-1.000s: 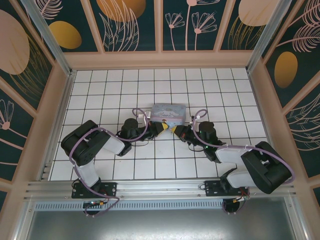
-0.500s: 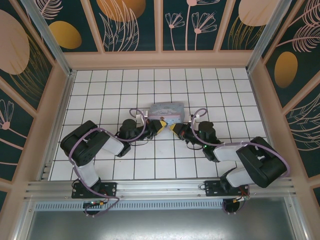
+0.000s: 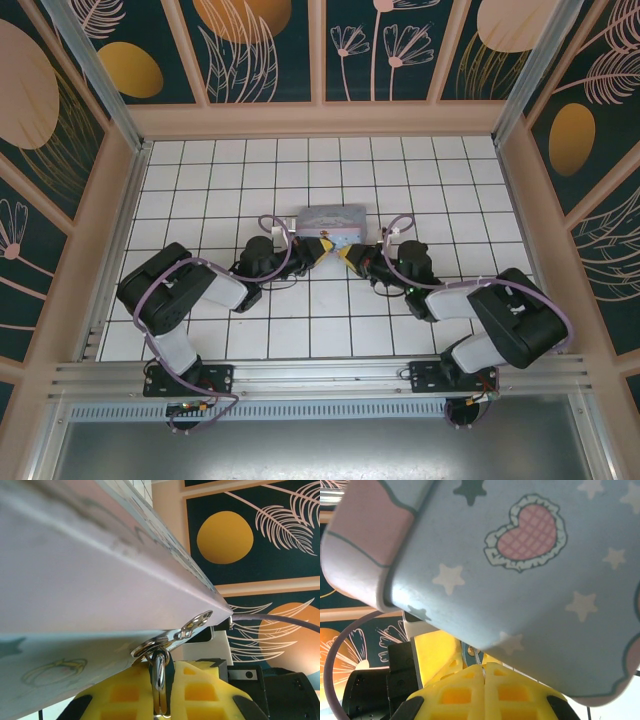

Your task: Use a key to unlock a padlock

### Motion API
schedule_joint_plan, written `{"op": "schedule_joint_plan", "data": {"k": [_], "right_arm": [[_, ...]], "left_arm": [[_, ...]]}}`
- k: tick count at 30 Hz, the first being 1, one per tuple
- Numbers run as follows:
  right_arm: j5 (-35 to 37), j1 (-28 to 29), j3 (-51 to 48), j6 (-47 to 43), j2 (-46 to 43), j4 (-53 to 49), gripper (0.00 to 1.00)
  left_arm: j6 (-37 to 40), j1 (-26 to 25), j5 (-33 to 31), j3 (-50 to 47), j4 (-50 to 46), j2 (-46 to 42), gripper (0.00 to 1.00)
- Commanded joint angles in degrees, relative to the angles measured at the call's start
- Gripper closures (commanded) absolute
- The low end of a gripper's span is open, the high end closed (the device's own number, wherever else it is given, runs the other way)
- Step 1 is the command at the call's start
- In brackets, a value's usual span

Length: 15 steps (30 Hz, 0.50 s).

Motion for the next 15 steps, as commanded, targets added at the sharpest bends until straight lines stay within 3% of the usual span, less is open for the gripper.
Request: {"op": "schedule_joint_plan", "data": {"k": [1,15], "right_arm": [[-3.87,-0.87,2.85,-2.79,-0.93,1.96,1.0],[-5.77,-1.87,1.58,-3.96,-0.72,2.19,1.0]], "left_arm": [[1.99,-1.82,3.63,1.45,0.84,-1.54,1.0],[-0.97,-2.52,3.33,0.97,2.94,-2.14,1.0]]}}
